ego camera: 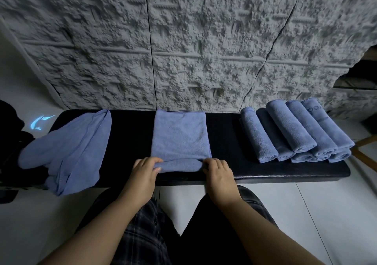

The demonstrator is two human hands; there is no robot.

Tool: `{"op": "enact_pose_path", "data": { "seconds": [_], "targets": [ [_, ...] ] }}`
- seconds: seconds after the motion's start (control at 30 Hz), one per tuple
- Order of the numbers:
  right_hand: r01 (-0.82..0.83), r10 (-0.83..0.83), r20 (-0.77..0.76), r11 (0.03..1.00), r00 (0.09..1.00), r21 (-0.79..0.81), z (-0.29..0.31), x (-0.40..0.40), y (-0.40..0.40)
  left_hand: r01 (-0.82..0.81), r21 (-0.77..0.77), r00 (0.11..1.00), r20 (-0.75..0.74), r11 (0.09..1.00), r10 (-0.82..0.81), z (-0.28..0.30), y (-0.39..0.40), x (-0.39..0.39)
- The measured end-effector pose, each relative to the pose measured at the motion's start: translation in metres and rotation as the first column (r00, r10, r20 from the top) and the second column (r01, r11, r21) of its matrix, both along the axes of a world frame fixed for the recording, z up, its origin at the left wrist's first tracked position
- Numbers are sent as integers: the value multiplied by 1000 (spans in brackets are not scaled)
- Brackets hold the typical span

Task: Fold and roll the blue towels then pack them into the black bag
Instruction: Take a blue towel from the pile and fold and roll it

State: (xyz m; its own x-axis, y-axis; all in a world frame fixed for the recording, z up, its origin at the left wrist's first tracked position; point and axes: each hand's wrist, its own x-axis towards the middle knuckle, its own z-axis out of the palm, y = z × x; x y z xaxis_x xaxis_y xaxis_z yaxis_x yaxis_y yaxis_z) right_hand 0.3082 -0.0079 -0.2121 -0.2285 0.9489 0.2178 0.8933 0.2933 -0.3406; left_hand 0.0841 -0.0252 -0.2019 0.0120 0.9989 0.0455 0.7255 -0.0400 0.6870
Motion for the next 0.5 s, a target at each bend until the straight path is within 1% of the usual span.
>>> {"op": "enact_pose_path", "data": {
  "seconds": [0.1, 0.23, 0.37, 0.43, 0.5],
  "targets": [
    [18, -17, 20, 999, 1000, -49, 1, -1, -2, -40, -50, 999, 22, 998, 41, 3, -1, 1],
    [47, -57, -75, 990, 996, -135, 7, -3, -3, -60, -83, 997, 50, 995, 64, 2, -1, 1],
    [77, -113, -173, 976, 978, -203, 16, -7, -3, -79, -37, 995, 58, 996, 82, 2, -3, 1],
    [85, -136, -222, 971, 966, -226, 18, -7, -3, -79, 10, 997, 24, 997, 79, 1, -3, 1],
    [97, -146, -222, 971, 964, -217, 16, -8, -3, -79, 42, 996, -25, 996, 80, 0, -3, 1]
  ]
}}
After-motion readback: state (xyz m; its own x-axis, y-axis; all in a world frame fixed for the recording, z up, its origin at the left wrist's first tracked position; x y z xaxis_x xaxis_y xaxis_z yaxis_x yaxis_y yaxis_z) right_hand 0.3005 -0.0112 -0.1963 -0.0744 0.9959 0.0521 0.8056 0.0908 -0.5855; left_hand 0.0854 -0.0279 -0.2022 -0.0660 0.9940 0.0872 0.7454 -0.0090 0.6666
